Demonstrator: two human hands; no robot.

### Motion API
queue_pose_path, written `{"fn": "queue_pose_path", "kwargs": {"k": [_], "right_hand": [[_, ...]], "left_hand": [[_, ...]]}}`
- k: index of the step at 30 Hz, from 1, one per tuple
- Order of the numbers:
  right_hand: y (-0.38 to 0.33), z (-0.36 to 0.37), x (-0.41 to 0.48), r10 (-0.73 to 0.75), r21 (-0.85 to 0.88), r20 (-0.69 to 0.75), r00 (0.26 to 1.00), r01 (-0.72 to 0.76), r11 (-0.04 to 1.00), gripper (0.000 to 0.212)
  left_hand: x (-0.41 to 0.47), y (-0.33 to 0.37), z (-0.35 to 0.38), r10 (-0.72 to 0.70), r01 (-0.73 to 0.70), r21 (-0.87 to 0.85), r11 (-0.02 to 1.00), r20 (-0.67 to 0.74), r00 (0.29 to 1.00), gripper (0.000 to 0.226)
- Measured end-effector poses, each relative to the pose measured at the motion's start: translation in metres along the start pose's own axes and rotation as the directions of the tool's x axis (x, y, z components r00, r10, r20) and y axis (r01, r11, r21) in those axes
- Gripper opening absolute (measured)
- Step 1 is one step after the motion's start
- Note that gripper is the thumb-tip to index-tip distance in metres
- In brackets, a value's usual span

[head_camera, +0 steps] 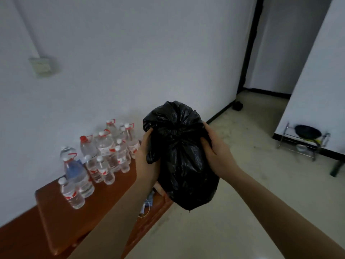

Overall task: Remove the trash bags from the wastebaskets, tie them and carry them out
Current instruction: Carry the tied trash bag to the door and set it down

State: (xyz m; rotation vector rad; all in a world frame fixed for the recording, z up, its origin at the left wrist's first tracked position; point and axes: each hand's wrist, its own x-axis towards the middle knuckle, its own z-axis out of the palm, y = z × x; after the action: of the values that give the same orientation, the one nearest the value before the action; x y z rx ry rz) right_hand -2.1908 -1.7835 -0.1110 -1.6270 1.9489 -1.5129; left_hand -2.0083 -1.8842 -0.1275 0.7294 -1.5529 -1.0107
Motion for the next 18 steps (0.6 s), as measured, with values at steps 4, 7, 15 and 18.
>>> {"fn": "queue_pose_path", "kwargs": {"k": [4,7,15,18], "right_hand": [[0.034,-0.021,0.069,0.036,-0.107,-0.058,0.998,-0.042,0.993,0.05],[0.08,-0.048,0.109,0.104,-0.128,-0.159,0.982,-0.125,0.984,0.048],[0.245,-0.137,0.22,0.211,-0.094,-0.353,0.912,-0.259,0.961,0.044],[0.305,-0.175,0.278,0.182,-0.109,-0.371,0.91,-0.237,0.965,0.046]], "left_hand": [[0.078,-0.039,0.061,0.02,-0.016,-0.043,0.999,0.105,0.994,0.063],[0.129,-0.068,0.127,0.063,-0.055,-0.041,0.998,0.244,0.968,0.057],[0.25,-0.125,0.342,0.31,-0.285,-0.122,0.951,0.42,0.853,0.052],[0.3,-0.148,0.419,0.346,-0.33,-0.115,0.937,0.435,0.831,0.056]]}}
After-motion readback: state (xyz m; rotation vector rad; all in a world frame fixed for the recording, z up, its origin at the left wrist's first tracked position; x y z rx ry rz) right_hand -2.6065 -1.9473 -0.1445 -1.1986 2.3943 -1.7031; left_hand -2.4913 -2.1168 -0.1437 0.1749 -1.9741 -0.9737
